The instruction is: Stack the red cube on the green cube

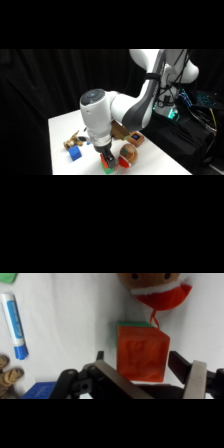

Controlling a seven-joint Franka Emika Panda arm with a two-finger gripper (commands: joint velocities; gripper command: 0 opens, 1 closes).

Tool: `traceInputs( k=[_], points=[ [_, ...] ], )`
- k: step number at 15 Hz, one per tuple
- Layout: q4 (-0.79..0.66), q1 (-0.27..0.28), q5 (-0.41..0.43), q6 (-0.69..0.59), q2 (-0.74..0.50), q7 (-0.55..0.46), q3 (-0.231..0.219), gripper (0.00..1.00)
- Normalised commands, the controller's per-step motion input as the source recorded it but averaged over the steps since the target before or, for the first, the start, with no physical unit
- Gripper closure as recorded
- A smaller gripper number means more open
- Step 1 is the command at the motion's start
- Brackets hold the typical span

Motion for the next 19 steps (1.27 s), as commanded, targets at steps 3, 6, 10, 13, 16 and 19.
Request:
traceInputs(
  k=[3,6,10,13,16,19],
  points=[
    [0.03,0.085,-0.123,-0.18,-0.17,0.13,-0.073,0.00],
    [-0.01,0.106,-0.152,-0.34,-0.29,0.17,-0.079,0.00],
    [0.00,0.066,-0.125,-0.41,-0.32,0.12,-0.032,0.00],
    [-0.01,0.001,-0.088,-0.39,-0.32,0.06,0.015,0.00],
    [-0.05,-0.045,-0.066,-0.34,-0.32,0.05,0.038,0.00],
    [-0.09,-0.080,-0.013,-0.26,-0.29,0.01,0.068,0.00]
  ],
)
